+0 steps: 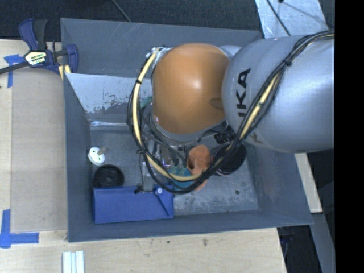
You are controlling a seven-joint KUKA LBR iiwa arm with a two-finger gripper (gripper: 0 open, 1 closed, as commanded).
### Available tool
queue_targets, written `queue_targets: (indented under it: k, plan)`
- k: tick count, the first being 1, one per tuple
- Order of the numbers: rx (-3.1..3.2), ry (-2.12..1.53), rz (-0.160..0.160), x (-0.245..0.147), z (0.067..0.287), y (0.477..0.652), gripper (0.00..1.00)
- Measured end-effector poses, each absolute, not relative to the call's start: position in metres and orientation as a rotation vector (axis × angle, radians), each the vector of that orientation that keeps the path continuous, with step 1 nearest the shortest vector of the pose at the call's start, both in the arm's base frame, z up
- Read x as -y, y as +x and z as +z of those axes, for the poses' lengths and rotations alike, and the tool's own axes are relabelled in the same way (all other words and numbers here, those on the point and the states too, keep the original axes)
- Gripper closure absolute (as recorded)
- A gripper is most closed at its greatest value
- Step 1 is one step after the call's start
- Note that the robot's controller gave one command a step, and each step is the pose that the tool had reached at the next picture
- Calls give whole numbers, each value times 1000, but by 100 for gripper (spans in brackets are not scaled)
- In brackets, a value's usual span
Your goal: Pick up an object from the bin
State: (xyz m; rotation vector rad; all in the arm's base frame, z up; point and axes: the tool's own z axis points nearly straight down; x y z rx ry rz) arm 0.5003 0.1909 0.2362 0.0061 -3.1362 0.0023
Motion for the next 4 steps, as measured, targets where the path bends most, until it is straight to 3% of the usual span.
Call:
queue_targets:
  k: [1,2,3,4]
  plan:
    - [3144,1,-2,-190,241,502,0]
    - [3144,72,-2,-160,245,529,0]
    - [3143,-7,0,-89,241,547,100]
    - [3143,-7,-1,-89,241,547,0]
